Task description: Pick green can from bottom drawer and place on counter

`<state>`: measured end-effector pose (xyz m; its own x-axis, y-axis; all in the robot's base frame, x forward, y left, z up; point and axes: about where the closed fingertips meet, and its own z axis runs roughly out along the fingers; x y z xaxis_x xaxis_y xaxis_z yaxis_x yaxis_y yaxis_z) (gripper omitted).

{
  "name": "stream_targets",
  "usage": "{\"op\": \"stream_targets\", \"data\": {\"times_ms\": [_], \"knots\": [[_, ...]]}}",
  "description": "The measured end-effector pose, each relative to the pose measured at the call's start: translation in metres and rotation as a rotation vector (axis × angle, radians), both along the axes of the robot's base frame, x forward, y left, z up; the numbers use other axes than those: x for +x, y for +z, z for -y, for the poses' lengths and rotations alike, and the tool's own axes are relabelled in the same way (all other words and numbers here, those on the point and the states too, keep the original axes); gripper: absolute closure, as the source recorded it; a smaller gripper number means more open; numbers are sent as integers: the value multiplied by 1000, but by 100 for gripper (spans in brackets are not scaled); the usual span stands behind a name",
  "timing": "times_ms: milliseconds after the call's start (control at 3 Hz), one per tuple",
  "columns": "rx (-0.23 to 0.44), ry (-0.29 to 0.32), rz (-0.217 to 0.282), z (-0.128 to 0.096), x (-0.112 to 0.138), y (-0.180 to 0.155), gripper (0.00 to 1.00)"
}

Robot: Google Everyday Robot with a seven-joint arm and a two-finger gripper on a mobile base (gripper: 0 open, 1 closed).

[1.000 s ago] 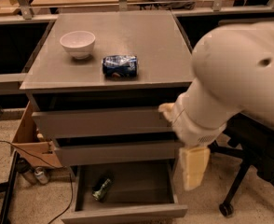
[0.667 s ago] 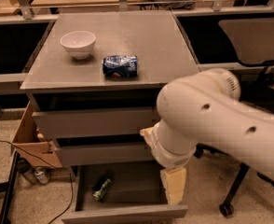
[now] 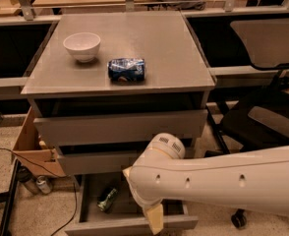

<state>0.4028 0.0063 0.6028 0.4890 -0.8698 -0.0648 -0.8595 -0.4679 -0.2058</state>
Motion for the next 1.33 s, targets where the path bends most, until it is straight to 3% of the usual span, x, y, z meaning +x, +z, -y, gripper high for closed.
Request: {"op": "stream_targets", "data": {"times_ms": [333,667,1000,1333], "knots": [[-34,59,6,-24,3,-50,0],[-47,55,50,-29,15,-51,0],[-52,54,48,-30,15,-51,0],[-85,81,44,-44,28,-65,0]]}}
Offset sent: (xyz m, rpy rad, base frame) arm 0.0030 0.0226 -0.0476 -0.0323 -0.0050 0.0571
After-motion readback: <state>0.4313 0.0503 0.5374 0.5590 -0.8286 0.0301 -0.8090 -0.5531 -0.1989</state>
